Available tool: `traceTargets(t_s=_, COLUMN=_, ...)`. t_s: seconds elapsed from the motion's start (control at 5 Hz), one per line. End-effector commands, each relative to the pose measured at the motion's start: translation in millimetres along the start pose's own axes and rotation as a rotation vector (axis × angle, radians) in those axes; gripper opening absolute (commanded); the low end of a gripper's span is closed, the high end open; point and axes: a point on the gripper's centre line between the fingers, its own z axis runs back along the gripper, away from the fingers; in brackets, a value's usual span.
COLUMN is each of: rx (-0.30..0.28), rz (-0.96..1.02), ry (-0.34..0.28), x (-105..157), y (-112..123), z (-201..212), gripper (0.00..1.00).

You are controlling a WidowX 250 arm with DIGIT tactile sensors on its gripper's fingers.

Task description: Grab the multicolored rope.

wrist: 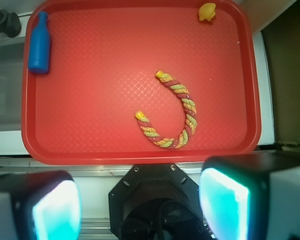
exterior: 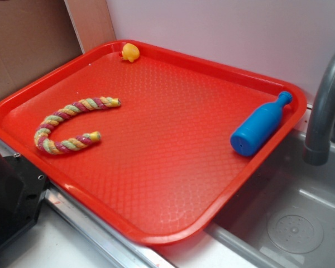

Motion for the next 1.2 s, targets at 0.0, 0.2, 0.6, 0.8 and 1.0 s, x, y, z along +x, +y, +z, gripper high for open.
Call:
traceTargets(t_s=0.0, rx=0.043, rz=0.404, ry=0.032, x=-2.7, y=64.4, z=-91.9, gripper=1.0)
traceTargets(t_s=0.2, rx=0.085, rz=0.541, ry=0.05, x=-3.3, y=87.0, z=-140.4, gripper=1.0)
traceTargets(t_s=0.6, rx=0.146, rz=0.564, ry=0.07, x=-6.0, y=105.5, z=-186.5, gripper=1.0)
traceTargets(t_s=0.8, rx=0.154, rz=0.538, ry=0.087, x=-5.3, y=101.4, z=-196.8, gripper=1.0)
traceTargets(t_s=1.0, rx=0.138, rz=0.509, ry=0.097, x=-2.4, y=95.4, z=-201.9, gripper=1.0)
